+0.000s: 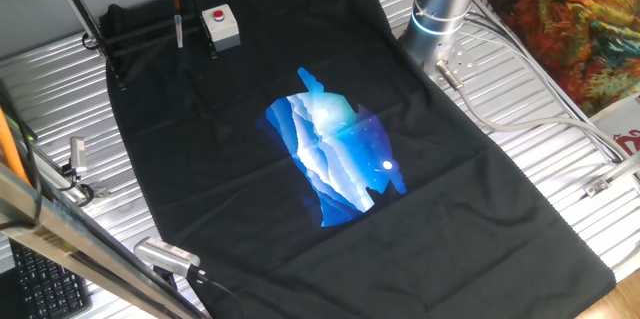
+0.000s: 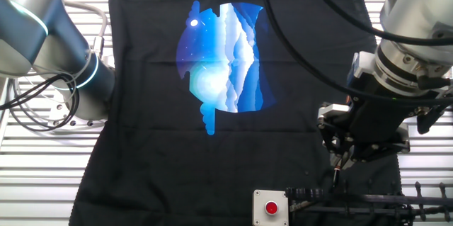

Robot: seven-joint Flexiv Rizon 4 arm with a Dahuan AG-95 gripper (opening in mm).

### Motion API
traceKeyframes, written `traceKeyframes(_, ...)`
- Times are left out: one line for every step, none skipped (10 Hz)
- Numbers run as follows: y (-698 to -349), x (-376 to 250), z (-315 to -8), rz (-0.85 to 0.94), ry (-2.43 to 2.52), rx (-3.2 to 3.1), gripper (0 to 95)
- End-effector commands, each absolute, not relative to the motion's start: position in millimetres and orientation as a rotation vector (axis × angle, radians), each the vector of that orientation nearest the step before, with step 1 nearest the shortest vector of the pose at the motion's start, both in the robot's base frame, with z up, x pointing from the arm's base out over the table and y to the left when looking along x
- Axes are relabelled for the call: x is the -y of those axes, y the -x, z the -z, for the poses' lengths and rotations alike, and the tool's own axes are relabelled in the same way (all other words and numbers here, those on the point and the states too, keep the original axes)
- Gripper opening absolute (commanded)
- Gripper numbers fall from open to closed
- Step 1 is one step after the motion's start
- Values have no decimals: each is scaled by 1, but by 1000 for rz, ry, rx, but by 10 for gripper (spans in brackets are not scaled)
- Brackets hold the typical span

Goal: Place the brush on the pen rack

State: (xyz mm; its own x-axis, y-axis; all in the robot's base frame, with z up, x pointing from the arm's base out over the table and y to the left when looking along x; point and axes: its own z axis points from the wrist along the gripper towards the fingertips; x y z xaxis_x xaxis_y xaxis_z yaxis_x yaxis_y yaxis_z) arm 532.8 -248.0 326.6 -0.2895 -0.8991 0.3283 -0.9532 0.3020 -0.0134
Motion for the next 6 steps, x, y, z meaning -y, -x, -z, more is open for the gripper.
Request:
traceKeyframes(-533, 248, -326, -303, -1686, 2317, 0)
traceKeyframes(-533, 248, -326, -304, -1685, 2317, 0)
traceKeyframes(-533, 248, -326, -302, -1685, 2319, 0)
traceKeyframes(-533, 248, -326, -302, -1684, 2321, 0)
traceKeyframes(-533, 248, -326, -304, -1685, 2321, 0)
traceKeyframes(-533, 248, -326, -305, -1687, 2320, 0)
